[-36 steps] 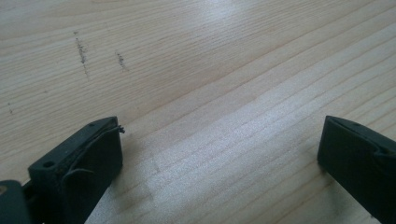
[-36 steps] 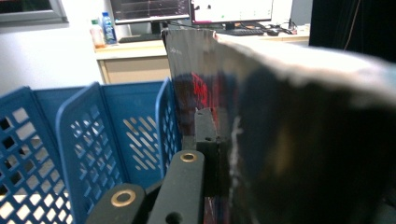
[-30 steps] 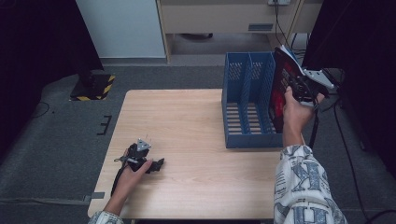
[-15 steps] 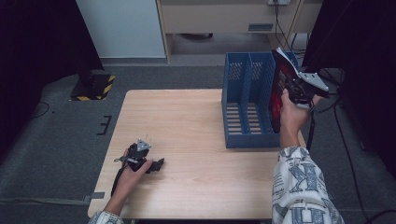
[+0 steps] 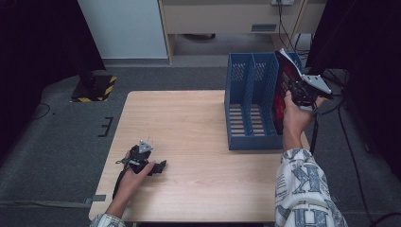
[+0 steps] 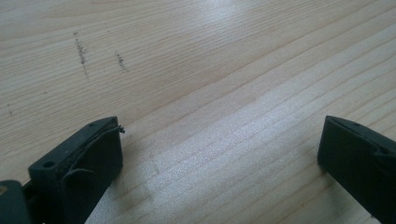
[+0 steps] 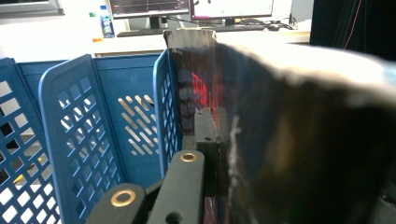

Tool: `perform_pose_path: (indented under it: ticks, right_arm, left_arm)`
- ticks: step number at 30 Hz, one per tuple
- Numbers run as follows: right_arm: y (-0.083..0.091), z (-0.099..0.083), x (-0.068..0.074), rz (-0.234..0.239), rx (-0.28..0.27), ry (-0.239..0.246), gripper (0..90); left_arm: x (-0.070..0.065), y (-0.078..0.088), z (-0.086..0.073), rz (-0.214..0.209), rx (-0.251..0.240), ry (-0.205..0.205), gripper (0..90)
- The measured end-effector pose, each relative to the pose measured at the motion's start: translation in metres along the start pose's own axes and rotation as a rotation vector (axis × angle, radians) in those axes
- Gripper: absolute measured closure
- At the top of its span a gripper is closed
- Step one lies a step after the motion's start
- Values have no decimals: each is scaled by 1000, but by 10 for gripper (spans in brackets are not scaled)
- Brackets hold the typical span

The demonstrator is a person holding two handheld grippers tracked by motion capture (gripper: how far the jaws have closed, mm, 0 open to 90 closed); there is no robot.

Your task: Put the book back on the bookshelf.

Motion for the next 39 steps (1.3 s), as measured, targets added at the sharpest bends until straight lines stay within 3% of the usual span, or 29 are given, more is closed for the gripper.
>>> perform_pose_path:
  ticks: [14,25,30,39]
  right_arm:
    - [-2,-2,-6,-2,-12,32,871]
    - [-2,-3,-18,-18,-13,22,870]
    - [-3,-4,-16,-17,-16,35,870]
    - [-3,-17,-12,8,-22,9,867]
  left_arm:
    - [0,0,0,3,1,2,0]
    - [-1,-1,1,7,-1,10,0]
    - [-1,-1,1,8,0,11,0]
    - [-1,-1,2,6,1,6,0]
Point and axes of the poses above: each handheld gripper's, and its own axes: y roughly backward along the jaws, z roughly out of its top, x roughly to its left, the point moved 2 cm from there along -y, roughly forward along the jaws, and after that the axes turned 6 degrees about x, right-handed, at the moved point
